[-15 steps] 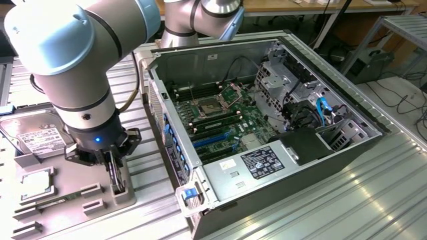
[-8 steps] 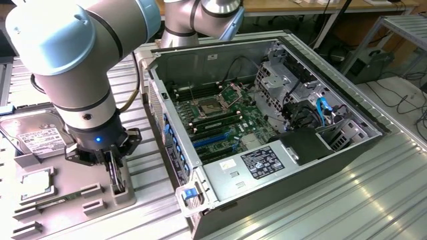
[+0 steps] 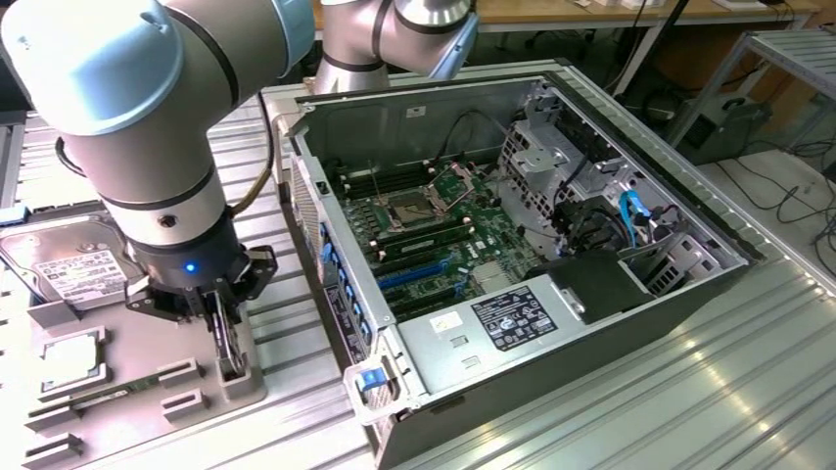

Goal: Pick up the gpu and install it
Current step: 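Pick up the gpu and move the gpu toward the slot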

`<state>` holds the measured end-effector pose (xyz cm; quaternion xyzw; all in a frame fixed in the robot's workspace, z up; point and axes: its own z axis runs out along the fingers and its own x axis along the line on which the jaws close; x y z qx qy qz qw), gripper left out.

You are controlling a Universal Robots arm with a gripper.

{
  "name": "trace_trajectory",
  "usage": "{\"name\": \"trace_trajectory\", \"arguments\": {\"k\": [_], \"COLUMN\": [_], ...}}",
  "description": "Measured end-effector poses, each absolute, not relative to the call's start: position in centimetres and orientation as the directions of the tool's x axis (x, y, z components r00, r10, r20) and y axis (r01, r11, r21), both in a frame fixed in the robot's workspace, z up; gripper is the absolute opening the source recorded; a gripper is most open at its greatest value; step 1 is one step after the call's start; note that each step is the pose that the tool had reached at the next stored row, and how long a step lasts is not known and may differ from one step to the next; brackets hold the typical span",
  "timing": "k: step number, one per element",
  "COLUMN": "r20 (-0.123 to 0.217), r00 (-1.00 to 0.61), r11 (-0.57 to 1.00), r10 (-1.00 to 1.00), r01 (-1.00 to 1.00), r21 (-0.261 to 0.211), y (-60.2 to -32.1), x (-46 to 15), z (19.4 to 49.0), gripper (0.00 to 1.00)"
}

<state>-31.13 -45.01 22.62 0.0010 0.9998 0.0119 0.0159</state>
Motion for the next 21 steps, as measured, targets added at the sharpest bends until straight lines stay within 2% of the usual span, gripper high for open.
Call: {"name": "trace_trajectory", "arguments": {"k": [21], "r20": [-0.031], "r00": [-1.0], "r11": [1.0], "r10": [0.002], "r01": [0.002], "r21": [0.024], "y": [-45.0], "x": [-31.1], "z": [25.1], "gripper": [0.28]}}
